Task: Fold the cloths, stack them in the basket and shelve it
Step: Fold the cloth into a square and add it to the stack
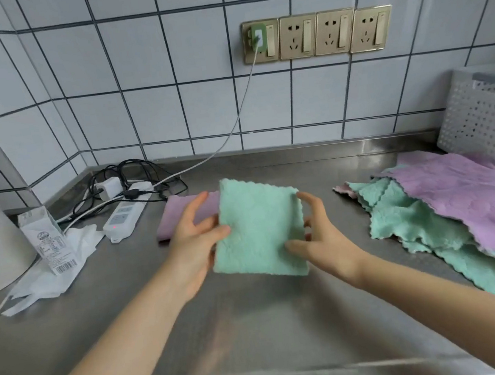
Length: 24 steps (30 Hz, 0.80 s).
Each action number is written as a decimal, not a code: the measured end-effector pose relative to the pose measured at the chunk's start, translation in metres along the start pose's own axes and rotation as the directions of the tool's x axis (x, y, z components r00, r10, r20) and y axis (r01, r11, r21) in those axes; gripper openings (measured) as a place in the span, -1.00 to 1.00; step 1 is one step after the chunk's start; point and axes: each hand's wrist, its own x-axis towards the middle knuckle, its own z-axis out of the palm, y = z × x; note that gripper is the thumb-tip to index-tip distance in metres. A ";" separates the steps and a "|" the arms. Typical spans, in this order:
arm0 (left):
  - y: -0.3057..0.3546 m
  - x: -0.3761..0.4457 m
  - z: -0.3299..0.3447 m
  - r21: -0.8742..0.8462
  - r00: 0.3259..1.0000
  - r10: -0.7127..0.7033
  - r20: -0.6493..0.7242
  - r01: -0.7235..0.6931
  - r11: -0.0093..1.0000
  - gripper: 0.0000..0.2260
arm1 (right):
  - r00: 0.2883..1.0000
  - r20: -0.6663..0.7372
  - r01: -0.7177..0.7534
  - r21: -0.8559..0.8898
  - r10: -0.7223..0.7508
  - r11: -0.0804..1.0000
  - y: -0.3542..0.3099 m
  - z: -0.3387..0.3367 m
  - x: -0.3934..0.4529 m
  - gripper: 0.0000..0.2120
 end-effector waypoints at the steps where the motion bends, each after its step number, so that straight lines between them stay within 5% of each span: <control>1: 0.006 0.014 -0.009 0.007 0.999 0.031 -0.032 -0.031 1.000 -0.43 | 1.000 -0.011 0.014 0.007 -0.014 1.000 -0.007 0.005 0.015 -0.27; 5: 0.029 0.071 -0.044 0.113 0.969 0.163 -0.185 -0.144 0.983 -0.69 | 0.993 -0.080 0.079 -0.029 -0.081 0.996 -0.035 0.032 0.080 -0.34; 10: 0.038 0.129 -0.085 0.320 0.937 0.241 -0.253 -0.155 0.935 -0.75 | 0.991 -0.103 0.092 0.013 -0.090 0.996 -0.046 0.069 0.153 -0.42; 16: -0.009 0.150 -0.114 0.472 0.977 0.077 -0.197 0.026 0.881 -0.61 | 0.994 -0.053 -0.103 -0.073 0.099 0.992 -0.014 0.105 0.176 -0.49; 24: -0.016 0.150 -0.122 0.447 0.977 0.126 -0.169 -0.038 0.894 -0.59 | 0.990 -0.082 -0.118 -0.047 0.114 0.992 -0.008 0.101 0.181 -0.52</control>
